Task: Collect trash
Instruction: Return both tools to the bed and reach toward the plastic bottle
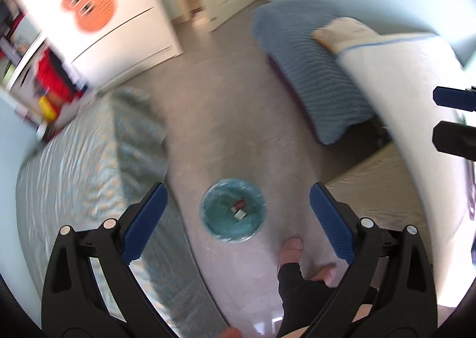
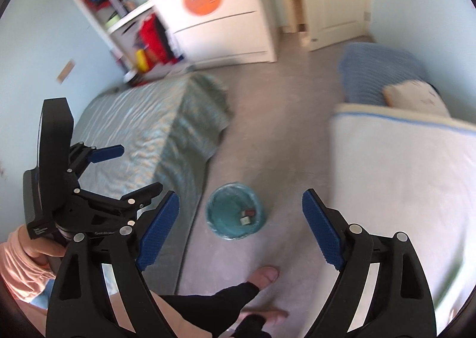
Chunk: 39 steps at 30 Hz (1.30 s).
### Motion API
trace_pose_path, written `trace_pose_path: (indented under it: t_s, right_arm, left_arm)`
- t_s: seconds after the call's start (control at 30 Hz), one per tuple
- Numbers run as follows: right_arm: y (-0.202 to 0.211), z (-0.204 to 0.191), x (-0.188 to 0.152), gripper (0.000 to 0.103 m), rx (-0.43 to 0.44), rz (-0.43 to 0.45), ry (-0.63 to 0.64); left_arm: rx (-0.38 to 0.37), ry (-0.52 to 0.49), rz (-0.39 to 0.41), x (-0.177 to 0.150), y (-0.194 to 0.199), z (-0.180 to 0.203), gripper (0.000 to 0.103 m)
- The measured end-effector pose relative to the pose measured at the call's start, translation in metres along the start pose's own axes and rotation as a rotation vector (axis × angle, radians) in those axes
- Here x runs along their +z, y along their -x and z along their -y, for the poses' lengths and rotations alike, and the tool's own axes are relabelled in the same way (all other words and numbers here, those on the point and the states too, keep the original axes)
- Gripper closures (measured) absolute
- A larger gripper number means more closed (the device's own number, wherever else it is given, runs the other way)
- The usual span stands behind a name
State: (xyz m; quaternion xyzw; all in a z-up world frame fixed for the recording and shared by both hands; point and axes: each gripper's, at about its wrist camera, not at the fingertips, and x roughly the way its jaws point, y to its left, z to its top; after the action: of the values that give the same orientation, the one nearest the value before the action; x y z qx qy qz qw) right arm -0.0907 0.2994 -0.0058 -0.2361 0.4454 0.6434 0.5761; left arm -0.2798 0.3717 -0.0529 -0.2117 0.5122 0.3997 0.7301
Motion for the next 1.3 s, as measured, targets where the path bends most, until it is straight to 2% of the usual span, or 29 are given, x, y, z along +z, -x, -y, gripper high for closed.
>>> trace_pose_path:
  t_s: [0.33,0.5,0.8,1.07,1.3]
  right_arm:
    - [0.095,0.075,-0.103,0.014,-0.202,0.105,-0.271]
    - [0.131,0.105,-0.156,0.014,-0.282,0.139,-0.402]
    - [0.193,0.14,-0.242,0.014,-0.427,0.207,-0.579]
    - [0.237,0.169,-0.308,0.014,-0.576,0.211,-0.721]
    - [0.257,0.195,-0.369,0.014,-0.639,0.175,-0.817]
  left_arm:
    - [-0.164,-0.304,0.063,0.018,0.021,0.126,0.007]
    - [-0.242,-0.455,0.074,0.01,0.032,0.189,0.007]
    - [-0.334,-0.68,0.111,-0.006,0.056,0.289,0.007]
    - [-0.39,-0.855,0.144,-0.018,0.076,0.361,0.007]
    - [-0.418,-0.99,0.145,-0.029,0.08,0.422,0.007]
